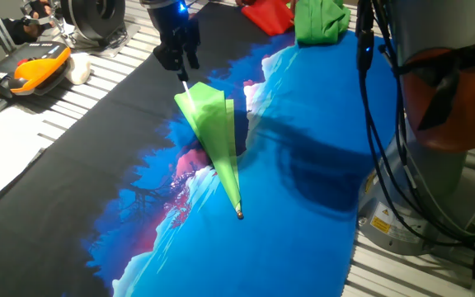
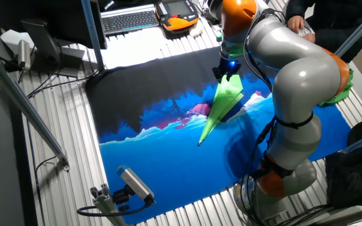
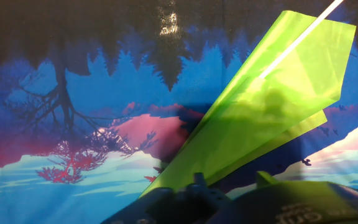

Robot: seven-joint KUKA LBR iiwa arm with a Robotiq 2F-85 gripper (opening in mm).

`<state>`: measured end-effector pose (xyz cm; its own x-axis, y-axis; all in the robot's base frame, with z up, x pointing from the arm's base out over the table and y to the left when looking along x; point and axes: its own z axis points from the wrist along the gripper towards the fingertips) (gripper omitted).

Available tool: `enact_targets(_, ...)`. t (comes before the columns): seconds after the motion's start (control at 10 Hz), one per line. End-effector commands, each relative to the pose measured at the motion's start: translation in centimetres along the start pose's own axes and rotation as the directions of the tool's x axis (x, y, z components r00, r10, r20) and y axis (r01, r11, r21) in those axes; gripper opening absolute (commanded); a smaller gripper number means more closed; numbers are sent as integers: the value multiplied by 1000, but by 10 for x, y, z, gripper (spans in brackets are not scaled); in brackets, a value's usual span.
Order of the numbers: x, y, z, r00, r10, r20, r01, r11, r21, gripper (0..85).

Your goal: Wave the flag

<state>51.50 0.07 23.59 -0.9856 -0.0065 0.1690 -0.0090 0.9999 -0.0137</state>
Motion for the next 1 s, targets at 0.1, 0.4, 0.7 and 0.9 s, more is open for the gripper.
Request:
enact_targets(0.1, 0, 0, 0, 1000, 3, 0, -3, 1000, -1, 0)
enact_targets(0.4, 0, 0, 0, 1000, -6, 1, 6, 1000, 1, 0)
enact_targets(0.7, 0, 0, 0, 1000, 1, 3, -1, 1000, 0, 0)
enact_targets(0.9, 0, 0, 0, 1000, 11, 4, -11, 1000, 0, 0)
